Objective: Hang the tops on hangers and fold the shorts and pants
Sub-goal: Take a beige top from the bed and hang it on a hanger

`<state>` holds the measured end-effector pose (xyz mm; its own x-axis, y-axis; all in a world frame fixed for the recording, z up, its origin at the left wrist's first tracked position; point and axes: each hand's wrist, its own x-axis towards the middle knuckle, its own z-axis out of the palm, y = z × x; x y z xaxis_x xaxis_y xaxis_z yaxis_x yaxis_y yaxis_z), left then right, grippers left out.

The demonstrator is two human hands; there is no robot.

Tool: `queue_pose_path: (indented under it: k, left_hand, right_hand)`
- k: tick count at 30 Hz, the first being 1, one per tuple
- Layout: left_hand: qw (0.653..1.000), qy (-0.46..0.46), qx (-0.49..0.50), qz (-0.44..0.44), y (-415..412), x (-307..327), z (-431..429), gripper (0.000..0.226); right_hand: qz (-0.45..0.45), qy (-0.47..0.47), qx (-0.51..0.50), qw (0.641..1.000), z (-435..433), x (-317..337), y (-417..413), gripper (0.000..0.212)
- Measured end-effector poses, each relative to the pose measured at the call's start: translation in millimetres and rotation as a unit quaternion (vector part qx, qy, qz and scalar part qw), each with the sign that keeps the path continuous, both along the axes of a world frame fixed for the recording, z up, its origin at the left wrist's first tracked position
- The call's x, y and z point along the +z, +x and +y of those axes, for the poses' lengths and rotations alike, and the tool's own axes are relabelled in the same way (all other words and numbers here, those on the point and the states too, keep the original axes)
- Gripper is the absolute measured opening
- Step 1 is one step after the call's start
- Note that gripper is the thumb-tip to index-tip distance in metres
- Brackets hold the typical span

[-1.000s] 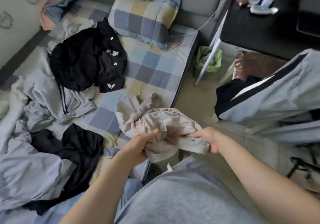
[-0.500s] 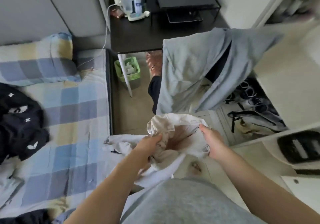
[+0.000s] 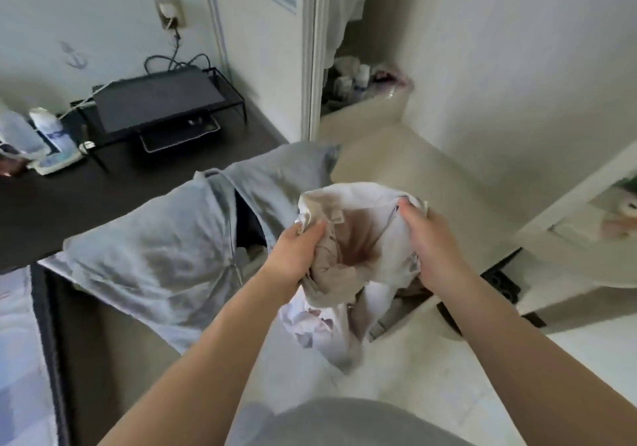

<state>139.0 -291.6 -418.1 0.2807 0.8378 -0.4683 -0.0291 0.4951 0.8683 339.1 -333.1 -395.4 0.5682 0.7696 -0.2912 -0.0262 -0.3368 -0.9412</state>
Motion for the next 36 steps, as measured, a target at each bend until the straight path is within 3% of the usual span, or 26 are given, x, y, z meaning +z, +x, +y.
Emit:
queue_pose_path:
  k: [9, 17, 21, 27, 31, 36]
  left_hand:
    - [0.985, 0.149, -0.047, -0.075, 116.8, 122.7, 174.7, 0.019]
    - [0.950, 0.255, -0.139, -0.116, 182.7, 262.1, 321.4, 0.020]
    - [0.920, 0.336, -0.172, -0.105, 221.3, 339.5, 381.3, 0.018]
    - [0.869, 0.451, -0.185, -0.080, 261.9, 458.7, 418.7, 0.024]
    - [0.846, 0.501, -0.164, -0.084, 276.6, 521.3, 424.5, 0.008]
    - [0.835, 0.529, -0.123, -0.090, 292.1, 595.3, 423.6, 0.026]
  right_hand:
    - [-0.069, 0.159, -0.104, 0.979, 129.9, 107.8, 90.0, 0.023]
    - [-0.064, 0.325, -0.256, 0.908, 243.2, 245.2, 142.0, 0.020]
    - [-0.102, 0.389, -0.252, 0.880, 283.0, 316.5, 158.9, 0.022]
    - [-0.209, 0.397, -0.249, 0.858, 306.7, 438.4, 189.0, 0.021]
    - [-0.258, 0.381, -0.250, 0.852, 310.7, 510.2, 201.4, 0.020]
    - [-0.372, 0.334, -0.259, 0.827, 303.1, 590.0, 220.7, 0.021]
